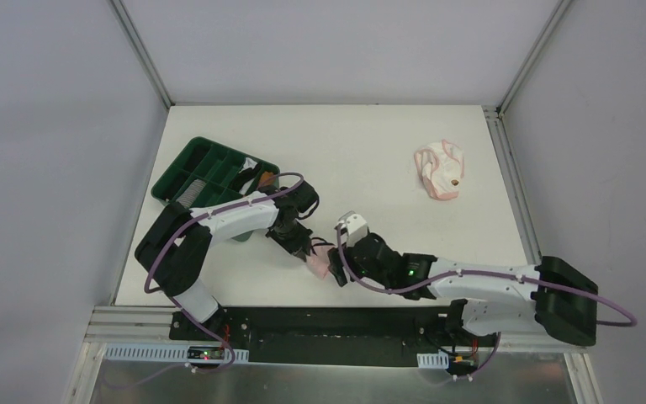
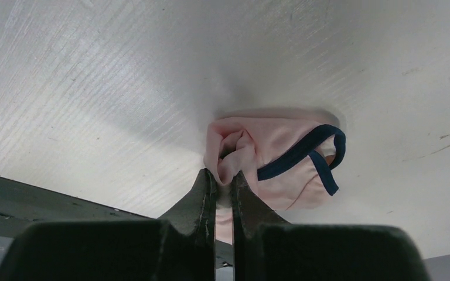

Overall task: Roll the underwear
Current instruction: Roll the underwear to the center of the board.

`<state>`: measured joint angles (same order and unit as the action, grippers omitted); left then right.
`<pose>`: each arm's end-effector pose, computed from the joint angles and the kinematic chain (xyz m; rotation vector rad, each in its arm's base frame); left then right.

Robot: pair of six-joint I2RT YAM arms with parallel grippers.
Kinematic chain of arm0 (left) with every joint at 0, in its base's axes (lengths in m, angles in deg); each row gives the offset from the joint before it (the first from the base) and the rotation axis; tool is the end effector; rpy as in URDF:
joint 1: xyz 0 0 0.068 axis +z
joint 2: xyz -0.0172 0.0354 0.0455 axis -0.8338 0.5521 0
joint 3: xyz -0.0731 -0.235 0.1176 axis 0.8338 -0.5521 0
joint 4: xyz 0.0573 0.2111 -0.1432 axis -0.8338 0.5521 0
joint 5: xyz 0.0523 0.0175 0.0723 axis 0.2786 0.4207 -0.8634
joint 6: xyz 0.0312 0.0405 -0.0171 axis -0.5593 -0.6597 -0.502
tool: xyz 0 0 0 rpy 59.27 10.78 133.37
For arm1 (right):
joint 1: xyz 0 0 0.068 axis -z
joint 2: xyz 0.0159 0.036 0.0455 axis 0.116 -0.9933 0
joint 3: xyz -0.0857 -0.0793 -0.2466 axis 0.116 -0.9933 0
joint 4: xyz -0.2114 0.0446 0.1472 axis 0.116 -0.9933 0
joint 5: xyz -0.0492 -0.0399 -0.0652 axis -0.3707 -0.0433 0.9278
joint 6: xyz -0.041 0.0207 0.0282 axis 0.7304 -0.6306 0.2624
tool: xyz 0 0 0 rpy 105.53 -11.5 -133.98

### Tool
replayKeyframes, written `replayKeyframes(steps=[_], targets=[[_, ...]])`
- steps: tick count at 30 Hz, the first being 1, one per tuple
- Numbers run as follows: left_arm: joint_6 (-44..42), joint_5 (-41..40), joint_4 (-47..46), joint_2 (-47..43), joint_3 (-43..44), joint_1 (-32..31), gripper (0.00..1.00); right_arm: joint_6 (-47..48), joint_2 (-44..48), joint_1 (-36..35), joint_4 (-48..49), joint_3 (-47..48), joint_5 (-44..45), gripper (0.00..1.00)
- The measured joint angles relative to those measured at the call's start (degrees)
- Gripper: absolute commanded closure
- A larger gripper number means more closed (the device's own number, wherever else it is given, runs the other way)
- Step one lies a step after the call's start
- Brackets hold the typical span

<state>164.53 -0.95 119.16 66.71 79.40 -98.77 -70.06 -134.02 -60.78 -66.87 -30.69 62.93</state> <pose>0.2160 -0.2007 0.1767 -1.2489 2.8347 -0.3977 0.1014 0.2160 0.2114 -0.8737 1.9080 0.4867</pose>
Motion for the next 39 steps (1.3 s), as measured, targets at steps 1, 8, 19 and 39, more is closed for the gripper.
replayKeyframes(steps=[1,8,19,39], targets=[[0.0,0.2,0.0,0.0,0.0,0.0,1.00,0.6,-1.6,-1.3,0.1,0.8,0.1,0.28],[0.0,0.7,0.1,0.1,0.0,0.0,1.00,4.4,-13.7,-7.6,0.0,8.5,3.4,0.28],[0.0,0.7,0.1,0.1,0.0,0.0,1.00,5.5,-22.6,-9.2,1.4,13.1,6.0,0.34],[-0.3,0.6,0.1,-0.2,-0.2,0.0,1.00,1.1,-26.8,-9.5,6.3,11.5,8.5,1.00]])
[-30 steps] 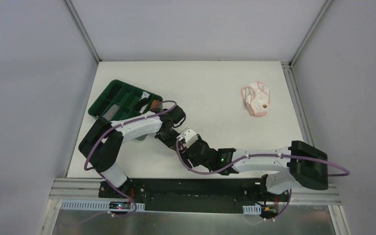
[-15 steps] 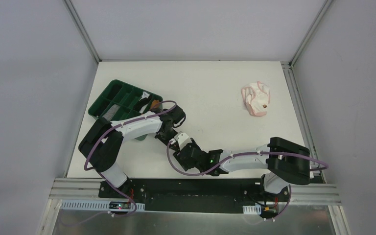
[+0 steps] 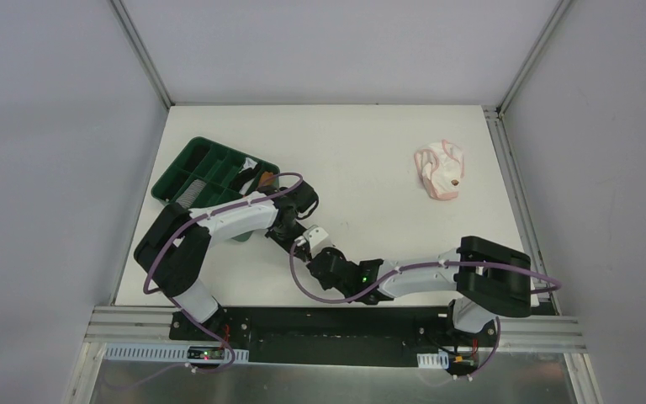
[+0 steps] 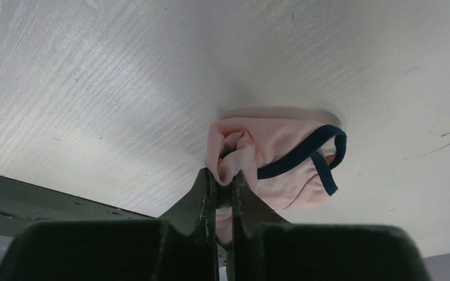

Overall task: Roll the underwear
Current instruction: Roll the underwear to the center of the board.

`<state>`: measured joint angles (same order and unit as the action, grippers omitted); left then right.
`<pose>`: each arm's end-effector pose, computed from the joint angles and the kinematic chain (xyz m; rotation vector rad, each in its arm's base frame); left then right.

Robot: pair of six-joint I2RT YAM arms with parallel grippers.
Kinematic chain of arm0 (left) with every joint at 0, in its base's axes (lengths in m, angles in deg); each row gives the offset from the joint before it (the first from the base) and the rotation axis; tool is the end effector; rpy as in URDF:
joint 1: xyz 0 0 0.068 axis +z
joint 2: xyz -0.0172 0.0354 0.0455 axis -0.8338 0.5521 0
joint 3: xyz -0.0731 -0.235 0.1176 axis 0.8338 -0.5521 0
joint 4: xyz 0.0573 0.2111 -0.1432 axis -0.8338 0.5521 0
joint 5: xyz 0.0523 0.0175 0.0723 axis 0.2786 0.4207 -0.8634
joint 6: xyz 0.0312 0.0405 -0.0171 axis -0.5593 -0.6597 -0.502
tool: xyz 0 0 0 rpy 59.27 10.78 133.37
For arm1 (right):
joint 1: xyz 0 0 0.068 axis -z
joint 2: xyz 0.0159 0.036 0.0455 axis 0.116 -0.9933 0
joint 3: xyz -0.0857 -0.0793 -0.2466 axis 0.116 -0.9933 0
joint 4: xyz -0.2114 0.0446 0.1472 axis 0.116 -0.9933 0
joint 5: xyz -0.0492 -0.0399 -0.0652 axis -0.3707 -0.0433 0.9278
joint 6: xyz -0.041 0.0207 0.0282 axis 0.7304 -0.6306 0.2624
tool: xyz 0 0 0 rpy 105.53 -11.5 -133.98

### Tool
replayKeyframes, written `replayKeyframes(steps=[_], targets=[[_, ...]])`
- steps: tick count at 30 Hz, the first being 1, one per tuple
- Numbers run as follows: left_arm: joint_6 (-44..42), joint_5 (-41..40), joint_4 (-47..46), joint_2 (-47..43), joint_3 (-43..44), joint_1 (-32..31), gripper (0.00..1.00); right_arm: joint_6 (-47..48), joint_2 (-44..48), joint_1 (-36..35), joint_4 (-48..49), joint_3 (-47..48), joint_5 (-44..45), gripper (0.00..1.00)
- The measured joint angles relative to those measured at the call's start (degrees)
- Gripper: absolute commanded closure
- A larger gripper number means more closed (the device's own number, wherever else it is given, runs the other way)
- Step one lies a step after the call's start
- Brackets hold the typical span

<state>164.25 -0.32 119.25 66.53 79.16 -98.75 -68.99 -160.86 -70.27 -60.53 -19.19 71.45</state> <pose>0.2149 -0.2001 0.1764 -1.2448 2.8474 -0.4020 0.0867 0.3039 0.1639 -1.0478 1.9165 0.3219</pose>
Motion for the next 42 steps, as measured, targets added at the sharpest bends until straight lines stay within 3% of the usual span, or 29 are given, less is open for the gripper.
replayKeyframes(steps=[3,8,13,17,30,42], targets=[[-0.2,-0.1,-0.3,-0.4,-0.1,0.1,0.98,-1.0,0.3,0.0,1.7,-1.2,0.3,1.00],[-1.0,0.4,-2.3,-2.2,-1.6,0.3,0.74,-4.2,2.2,1.2,7.1,-5.2,-1.0,1.00],[-1.5,1.0,-5.3,-6.6,-4.0,0.4,0.38,-9.2,5.9,4.5,15.3,-12.5,-4.7,1.00],[-2.0,1.0,-7.1,-11.1,-5.8,0.9,0.27,-14.6,8.1,7.9,24.4,-19.3,-9.2,1.00],[-6.1,4.4,-22.2,-15.3,-15.0,1.5,0.33,-31.3,2.1,17.0,55.8,-34.2,-21.2,1.00],[-13.6,10.2,-35.8,-11.1,-18.4,1.5,0.42,-38.9,-9.9,21.4,74.5,-37.1,-28.0,1.00]])
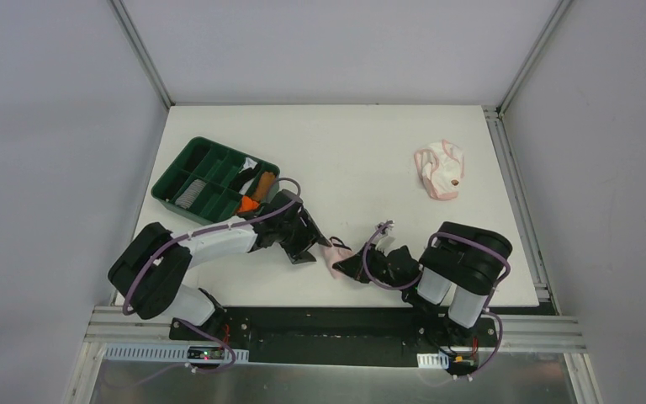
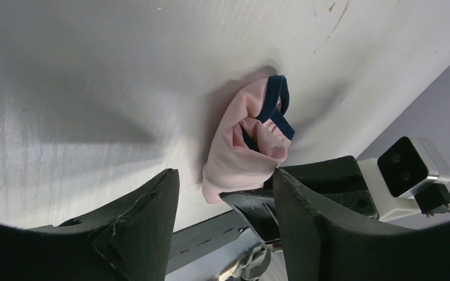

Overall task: Roll the underwear
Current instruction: Roll the underwear to the center of the board.

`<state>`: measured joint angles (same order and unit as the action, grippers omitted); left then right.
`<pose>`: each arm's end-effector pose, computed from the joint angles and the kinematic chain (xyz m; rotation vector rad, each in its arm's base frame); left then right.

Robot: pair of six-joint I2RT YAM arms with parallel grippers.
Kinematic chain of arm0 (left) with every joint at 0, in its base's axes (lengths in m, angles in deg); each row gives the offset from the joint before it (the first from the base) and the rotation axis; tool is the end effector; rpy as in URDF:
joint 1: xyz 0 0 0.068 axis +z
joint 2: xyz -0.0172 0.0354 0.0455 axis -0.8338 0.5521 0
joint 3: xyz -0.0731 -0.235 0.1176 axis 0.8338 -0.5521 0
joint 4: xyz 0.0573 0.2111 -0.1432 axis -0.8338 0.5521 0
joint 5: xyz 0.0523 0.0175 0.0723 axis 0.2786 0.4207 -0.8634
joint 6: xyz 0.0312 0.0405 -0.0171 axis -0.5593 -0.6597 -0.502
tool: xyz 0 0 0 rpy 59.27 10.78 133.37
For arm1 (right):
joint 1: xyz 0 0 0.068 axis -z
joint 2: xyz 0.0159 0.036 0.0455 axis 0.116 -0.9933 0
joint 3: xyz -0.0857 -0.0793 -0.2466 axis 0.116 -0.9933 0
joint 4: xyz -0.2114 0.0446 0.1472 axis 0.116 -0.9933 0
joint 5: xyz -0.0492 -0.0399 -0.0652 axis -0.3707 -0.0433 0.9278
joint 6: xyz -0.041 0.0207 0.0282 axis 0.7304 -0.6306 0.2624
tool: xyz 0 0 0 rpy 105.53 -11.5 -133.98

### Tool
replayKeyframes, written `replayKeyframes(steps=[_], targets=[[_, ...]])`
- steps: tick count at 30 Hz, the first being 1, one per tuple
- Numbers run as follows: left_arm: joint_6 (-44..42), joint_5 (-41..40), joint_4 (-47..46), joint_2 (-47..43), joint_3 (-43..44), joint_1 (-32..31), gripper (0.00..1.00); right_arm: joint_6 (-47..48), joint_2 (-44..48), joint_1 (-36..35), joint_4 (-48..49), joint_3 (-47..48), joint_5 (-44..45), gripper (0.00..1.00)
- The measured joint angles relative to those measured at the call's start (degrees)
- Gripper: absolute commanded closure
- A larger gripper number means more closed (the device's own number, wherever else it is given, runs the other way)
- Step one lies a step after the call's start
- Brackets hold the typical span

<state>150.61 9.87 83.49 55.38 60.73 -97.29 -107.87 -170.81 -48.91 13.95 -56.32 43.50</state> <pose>0.2020 -0.1873 0.1713 -0.7091 2.6825 -1.1115 0.1193 0.1760 0.1004 -0.1934 1.9529 1.2650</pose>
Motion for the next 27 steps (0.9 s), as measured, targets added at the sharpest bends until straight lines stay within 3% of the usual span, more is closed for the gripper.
replayKeyframes(steps=[8,10,13,15,19,23,27], targets=[[-2.5,1.8,-3.5,7.1,1.6,0.0,0.59,-1.0,-0.5,1.5,0.4,0.0,-2.6,1.00],[-3.0,2.5,-3.9,9.6,3.3,0.0,0.66,-1.3,-0.5,1.8,0.4,0.0,-3.1,0.91],[-3.9,3.9,-4.2,12.8,5.5,0.0,0.88,-1.7,-0.6,2.2,0.4,0.0,-3.7,0.67],[-4.0,4.7,-4.2,13.8,6.3,0.2,1.00,-2.0,-0.5,2.4,0.5,0.0,-4.2,0.58],[-4.1,4.8,-2.6,13.9,7.1,0.3,1.00,-2.0,2.3,2.4,-1.6,0.1,-5.3,0.51],[-4.0,3.2,2.1,12.6,7.7,0.3,1.00,-0.7,12.2,2.4,-14.3,0.8,-5.6,0.51],[-3.5,0.5,8.7,9.5,7.7,0.2,1.00,0.6,27.3,1.1,-38.9,7.1,-5.5,0.51]])
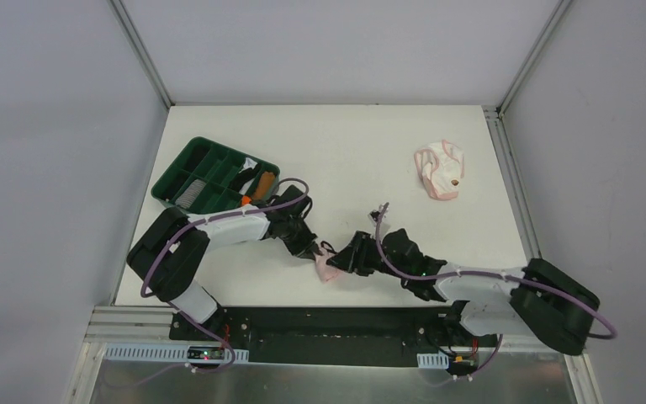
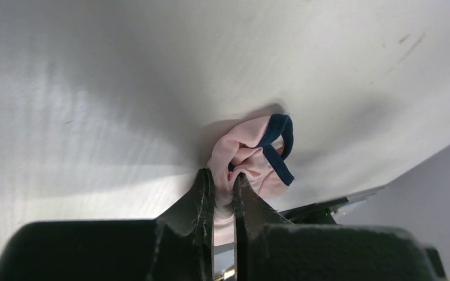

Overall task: Roll the underwear
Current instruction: Roll the underwear to the center of the board.

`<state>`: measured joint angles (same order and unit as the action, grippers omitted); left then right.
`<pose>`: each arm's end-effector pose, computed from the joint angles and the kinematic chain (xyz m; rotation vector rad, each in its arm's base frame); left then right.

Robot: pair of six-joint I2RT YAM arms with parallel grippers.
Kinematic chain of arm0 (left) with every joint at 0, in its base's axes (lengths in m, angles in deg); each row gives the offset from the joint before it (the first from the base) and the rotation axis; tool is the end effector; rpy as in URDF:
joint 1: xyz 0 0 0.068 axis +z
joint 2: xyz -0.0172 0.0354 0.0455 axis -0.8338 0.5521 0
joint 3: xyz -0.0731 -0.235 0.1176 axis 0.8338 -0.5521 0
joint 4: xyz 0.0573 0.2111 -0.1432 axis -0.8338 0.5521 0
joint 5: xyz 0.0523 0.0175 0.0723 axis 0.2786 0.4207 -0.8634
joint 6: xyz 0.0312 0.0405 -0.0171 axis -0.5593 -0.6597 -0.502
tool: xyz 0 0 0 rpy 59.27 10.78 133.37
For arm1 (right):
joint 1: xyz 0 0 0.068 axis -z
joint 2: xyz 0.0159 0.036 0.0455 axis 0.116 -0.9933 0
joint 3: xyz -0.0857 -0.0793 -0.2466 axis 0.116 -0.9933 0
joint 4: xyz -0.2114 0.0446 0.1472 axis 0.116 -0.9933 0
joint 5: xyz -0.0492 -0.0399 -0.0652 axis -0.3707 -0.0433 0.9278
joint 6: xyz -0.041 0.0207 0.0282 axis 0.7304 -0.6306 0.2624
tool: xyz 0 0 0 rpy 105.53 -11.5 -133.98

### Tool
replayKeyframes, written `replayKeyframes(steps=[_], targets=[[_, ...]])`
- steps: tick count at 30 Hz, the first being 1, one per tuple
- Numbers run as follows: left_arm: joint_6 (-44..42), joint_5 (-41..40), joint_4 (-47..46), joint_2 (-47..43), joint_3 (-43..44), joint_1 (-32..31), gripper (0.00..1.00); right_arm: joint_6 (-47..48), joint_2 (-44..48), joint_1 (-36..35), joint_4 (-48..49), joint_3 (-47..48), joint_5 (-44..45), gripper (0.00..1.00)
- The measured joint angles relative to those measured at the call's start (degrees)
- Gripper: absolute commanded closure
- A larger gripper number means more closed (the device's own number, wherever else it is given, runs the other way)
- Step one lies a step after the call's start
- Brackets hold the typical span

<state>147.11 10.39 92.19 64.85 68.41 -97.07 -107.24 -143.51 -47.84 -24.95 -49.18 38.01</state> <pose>0.2205 -0.2021 0.1553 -0.7039 2.8453 -0.9242 0.1251 0.1832 0.1497 -0.2678 2.0457 1.2773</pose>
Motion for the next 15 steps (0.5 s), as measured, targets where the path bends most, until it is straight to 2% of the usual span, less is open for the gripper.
replayKeyframes(steps=[3,6,9,15], targets=[[0.9,-1.6,3.7,-1.2,0.0,-0.5,1.00,0.6,8.7,-2.1,-16.2,6.4,-0.1,0.51],[1.6,-2.0,6.8,-0.9,0.6,-1.6,1.00,0.9,12.2,-4.9,-27.6,12.0,0.2,0.51],[2.6,-2.2,9.8,0.4,2.4,-2.6,1.00,1.1,10.7,-11.4,-37.1,17.3,0.3,0.51],[4.7,-3.0,14.7,1.3,4.4,-3.8,1.00,1.3,0.3,-23.8,-45.1,23.8,-0.1,0.51]])
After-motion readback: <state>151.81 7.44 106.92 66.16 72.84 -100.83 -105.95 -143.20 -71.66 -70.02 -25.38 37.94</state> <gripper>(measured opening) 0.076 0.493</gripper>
